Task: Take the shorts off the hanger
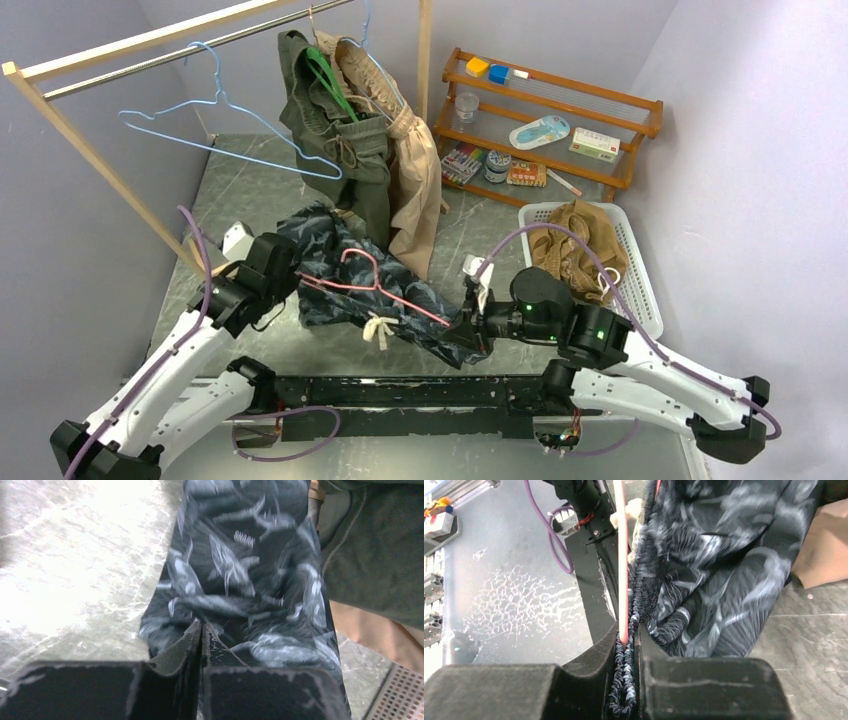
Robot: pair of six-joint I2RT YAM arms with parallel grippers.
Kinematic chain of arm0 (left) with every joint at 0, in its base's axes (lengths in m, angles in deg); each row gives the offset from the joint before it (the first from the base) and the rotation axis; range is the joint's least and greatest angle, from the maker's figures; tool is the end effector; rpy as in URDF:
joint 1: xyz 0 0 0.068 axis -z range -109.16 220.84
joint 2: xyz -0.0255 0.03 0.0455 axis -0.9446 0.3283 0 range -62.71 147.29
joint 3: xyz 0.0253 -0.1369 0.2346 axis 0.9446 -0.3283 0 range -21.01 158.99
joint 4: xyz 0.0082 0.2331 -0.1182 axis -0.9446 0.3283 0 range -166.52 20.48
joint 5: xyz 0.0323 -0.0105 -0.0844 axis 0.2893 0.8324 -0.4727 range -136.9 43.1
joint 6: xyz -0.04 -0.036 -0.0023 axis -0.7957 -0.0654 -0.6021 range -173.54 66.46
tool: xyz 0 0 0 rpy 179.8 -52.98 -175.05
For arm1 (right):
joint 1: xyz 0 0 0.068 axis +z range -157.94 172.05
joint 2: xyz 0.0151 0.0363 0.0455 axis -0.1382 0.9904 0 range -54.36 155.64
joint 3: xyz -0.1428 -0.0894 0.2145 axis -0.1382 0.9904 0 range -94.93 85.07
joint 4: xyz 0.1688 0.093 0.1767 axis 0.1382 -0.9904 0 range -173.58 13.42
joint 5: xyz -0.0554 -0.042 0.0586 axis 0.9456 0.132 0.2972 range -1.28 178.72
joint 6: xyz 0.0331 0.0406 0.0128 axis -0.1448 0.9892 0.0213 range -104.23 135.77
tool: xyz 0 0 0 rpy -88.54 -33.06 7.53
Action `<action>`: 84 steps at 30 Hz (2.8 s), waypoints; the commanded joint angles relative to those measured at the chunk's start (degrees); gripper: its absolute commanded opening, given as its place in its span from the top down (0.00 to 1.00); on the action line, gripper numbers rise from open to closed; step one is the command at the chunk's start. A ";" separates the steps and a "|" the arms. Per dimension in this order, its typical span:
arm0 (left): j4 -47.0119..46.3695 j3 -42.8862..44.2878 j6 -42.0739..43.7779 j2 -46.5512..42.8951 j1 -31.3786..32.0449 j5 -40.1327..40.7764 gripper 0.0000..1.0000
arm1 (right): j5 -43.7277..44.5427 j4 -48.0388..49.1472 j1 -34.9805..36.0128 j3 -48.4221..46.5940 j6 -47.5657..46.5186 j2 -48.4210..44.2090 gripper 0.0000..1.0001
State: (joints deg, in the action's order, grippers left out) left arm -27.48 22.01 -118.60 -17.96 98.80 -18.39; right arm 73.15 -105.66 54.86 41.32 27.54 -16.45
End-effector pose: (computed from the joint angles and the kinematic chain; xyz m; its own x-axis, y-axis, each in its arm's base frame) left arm 0.1368 -0.0535 0.2704 -0.4204 -0.6789 -0.6019 -0.5589 0.7164 -0.4177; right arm 0.0597 0.1368 0.3176 -0.3743 -0.2985 -0.8779 -0.9124 0.2879 0.2911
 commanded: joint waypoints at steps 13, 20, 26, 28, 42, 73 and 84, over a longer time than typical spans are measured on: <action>0.29 -4.26 1.93 -7.21 -3.19 2.44 0.91 | 12.21 2.53 0.35 2.42 2.41 -4.54 1.00; -1.65 -5.54 4.24 -11.87 -3.19 -8.90 0.70 | 20.23 9.28 0.30 3.07 3.02 4.78 1.00; -13.70 -8.32 10.41 -13.54 -3.14 -29.47 0.22 | 18.57 15.65 0.37 1.10 4.77 18.17 1.00; -19.16 -9.89 10.20 -13.70 -3.21 -36.07 0.19 | 14.39 17.43 0.37 -0.42 5.34 23.05 1.00; -39.75 -17.99 3.91 -10.80 -3.12 -52.25 0.28 | 9.84 28.81 2.26 -5.66 9.26 37.78 1.00; -23.88 -14.96 2.95 -9.25 -3.14 -36.70 0.93 | 6.92 16.09 4.09 -3.66 15.27 35.88 0.41; -21.52 -13.87 3.15 -9.41 -3.12 -34.94 0.93 | 1.93 16.66 4.70 -6.12 13.21 42.88 0.46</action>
State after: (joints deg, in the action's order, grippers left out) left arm -50.06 5.60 -115.91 -26.72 96.01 -55.37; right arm 75.09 -87.24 59.06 37.17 42.43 23.75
